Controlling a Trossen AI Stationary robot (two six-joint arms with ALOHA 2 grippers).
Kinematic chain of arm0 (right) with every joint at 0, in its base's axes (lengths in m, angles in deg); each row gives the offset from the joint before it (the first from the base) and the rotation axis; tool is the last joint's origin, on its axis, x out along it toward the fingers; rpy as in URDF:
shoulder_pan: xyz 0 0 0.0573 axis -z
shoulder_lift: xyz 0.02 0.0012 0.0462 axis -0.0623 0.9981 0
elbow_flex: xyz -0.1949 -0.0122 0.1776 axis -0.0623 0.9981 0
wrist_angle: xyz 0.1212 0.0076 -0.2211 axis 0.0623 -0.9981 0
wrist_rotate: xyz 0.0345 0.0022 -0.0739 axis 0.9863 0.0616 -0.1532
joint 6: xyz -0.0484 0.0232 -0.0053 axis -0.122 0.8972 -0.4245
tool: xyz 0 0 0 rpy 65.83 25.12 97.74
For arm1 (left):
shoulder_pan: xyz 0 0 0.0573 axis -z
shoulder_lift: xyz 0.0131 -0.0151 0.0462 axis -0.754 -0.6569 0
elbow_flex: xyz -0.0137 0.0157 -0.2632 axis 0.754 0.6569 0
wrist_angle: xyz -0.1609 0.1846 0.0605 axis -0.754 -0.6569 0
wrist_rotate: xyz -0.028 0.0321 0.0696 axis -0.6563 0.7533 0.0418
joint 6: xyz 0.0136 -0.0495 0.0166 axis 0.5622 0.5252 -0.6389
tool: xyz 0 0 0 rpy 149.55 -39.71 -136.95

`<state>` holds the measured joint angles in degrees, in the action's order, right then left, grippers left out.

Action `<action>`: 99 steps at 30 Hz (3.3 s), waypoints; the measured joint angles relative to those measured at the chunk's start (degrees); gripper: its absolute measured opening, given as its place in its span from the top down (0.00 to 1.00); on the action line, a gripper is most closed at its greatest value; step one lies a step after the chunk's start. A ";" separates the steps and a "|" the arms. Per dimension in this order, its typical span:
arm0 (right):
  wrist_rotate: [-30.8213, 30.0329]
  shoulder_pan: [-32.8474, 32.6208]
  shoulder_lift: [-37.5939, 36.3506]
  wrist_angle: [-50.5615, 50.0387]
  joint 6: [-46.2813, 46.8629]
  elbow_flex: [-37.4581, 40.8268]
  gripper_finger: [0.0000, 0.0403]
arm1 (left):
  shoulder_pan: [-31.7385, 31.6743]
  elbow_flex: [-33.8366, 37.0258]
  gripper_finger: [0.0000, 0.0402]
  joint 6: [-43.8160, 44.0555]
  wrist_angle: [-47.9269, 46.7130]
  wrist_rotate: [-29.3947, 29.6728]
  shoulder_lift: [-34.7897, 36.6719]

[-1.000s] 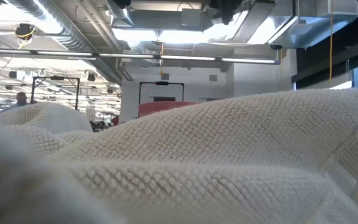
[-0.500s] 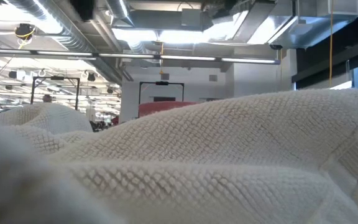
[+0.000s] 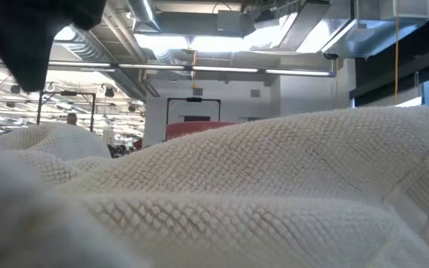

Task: Set table place
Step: Put the green fork beside the black plate

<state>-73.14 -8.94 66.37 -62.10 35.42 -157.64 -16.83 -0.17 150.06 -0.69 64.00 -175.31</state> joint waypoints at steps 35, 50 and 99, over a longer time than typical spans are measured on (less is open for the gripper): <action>0.17 0.33 0.00 -1.14 -3.24 0.02 0.58 | 25.45 13.91 0.77 27.51 8.41 28.61 0.00; 0.15 0.68 0.00 2.63 -3.44 0.02 0.58 | 27.25 25.02 0.77 23.10 17.20 28.60 0.00; 0.77 0.68 0.00 16.44 7.36 0.04 0.58 | 32.21 37.02 0.77 13.98 33.29 38.21 0.00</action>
<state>-72.37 -8.26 66.37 -45.66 42.78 -157.60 15.38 36.86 164.04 32.59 102.21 -175.31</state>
